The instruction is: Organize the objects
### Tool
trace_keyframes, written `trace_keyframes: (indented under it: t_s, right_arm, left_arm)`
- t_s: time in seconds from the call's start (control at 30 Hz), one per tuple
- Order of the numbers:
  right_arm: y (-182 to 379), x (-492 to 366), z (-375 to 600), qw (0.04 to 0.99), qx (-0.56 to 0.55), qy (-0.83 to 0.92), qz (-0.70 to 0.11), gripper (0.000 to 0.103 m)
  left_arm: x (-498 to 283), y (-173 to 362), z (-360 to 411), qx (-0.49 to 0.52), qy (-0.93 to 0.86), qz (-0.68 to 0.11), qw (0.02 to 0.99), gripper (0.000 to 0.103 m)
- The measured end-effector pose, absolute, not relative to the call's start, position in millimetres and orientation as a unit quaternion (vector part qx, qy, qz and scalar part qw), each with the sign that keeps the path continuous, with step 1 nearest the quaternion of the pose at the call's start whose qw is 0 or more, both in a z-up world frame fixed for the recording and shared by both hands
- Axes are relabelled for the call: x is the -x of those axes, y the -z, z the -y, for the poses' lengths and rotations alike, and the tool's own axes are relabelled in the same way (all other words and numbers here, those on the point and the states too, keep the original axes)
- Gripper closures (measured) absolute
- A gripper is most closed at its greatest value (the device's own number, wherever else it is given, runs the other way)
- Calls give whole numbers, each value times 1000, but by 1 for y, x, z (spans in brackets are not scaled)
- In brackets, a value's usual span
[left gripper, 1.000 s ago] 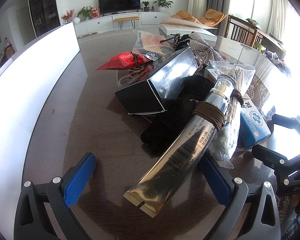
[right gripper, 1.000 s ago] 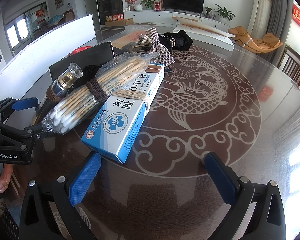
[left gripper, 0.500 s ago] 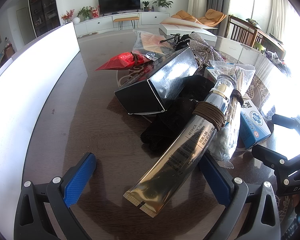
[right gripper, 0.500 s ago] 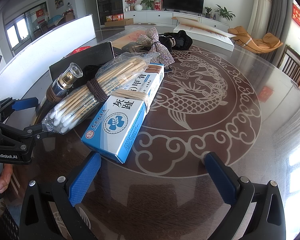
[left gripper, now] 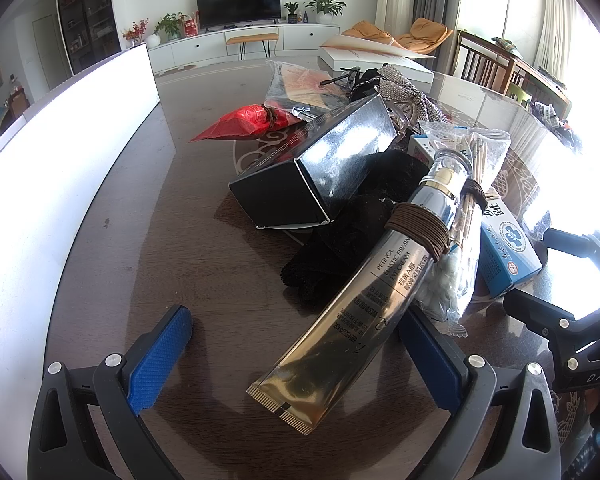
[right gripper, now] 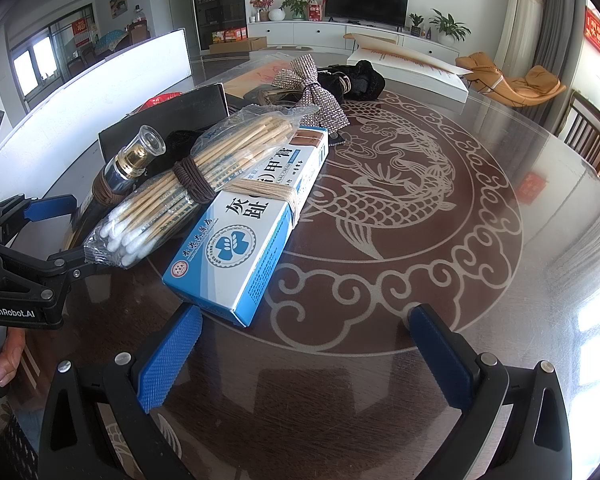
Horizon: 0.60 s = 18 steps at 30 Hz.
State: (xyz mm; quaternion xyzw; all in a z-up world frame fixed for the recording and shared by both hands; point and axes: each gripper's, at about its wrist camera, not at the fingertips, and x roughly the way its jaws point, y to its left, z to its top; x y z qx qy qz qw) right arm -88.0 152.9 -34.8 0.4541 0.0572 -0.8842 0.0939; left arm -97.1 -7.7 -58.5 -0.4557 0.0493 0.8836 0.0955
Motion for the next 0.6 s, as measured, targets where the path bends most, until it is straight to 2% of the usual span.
trace_keyframes:
  t_s: [0.6]
  right_arm:
    - [35,88,-153,94,-454,884,-57,0]
  left_arm:
    - [66,56,42,451,-881,-39,135,0]
